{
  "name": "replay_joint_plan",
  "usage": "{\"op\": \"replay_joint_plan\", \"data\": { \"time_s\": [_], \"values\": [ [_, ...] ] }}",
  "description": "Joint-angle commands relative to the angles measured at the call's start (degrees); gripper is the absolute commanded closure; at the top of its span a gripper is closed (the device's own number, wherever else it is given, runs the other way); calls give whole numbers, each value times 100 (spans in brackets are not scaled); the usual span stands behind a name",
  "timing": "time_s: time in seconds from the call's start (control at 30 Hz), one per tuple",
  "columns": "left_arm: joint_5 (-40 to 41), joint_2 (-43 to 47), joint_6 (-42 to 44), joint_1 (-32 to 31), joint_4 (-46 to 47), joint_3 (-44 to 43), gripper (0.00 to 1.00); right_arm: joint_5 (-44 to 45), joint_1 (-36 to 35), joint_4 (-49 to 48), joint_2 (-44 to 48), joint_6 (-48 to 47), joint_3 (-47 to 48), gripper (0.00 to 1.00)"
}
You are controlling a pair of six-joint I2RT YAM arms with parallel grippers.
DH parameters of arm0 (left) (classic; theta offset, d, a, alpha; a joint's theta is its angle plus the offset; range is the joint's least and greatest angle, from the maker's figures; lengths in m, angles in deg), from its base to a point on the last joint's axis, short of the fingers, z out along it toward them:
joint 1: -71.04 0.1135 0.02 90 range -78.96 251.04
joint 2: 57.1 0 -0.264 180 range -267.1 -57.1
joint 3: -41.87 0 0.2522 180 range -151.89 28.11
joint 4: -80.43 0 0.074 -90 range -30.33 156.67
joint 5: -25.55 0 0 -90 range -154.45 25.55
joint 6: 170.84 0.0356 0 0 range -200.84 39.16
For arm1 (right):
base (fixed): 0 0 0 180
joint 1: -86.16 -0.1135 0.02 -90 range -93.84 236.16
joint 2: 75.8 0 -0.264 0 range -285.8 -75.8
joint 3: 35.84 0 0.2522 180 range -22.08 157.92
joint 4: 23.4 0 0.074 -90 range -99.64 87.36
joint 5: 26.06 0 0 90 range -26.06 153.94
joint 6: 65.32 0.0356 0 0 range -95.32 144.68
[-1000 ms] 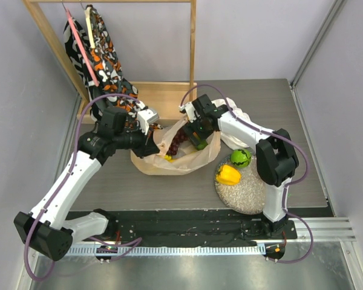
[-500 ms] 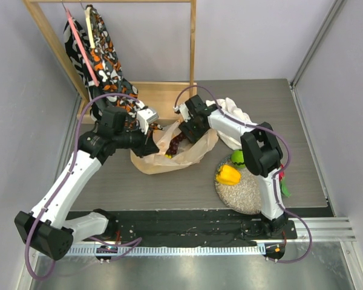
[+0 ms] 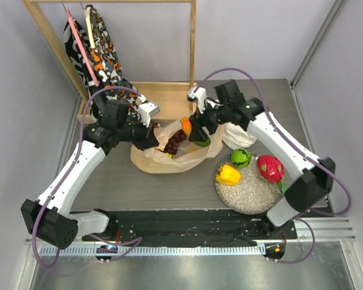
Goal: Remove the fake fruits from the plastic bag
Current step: Take out the fake fruit from the plastic bag, then place the fake fruit on the plate.
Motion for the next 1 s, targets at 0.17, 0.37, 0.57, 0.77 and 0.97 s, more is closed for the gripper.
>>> {"op": "replay_joint_plan", "data": {
  "time_s": [0.17,0.37,0.57,0.77,0.97],
  "values": [
    [237,-519,-62,40,326,-653,100,-1943,182,-648,813,1085,306,50],
    [316,-467,-54,84,282,-680,100,-1267,1613,1305,1339,-462,810,53],
    [281,-343,-71,286,282,-601,100,-256,2204,3033,2517,-3183,-899,54],
    [202,-361,-124,339,308,-627,100,-254,2160,3650,3378,-4512,-2388,54],
    [176,-370,-308,348,404,-592,100,506,81,2521,3485,-3786,-3504,56]
  ]
}}
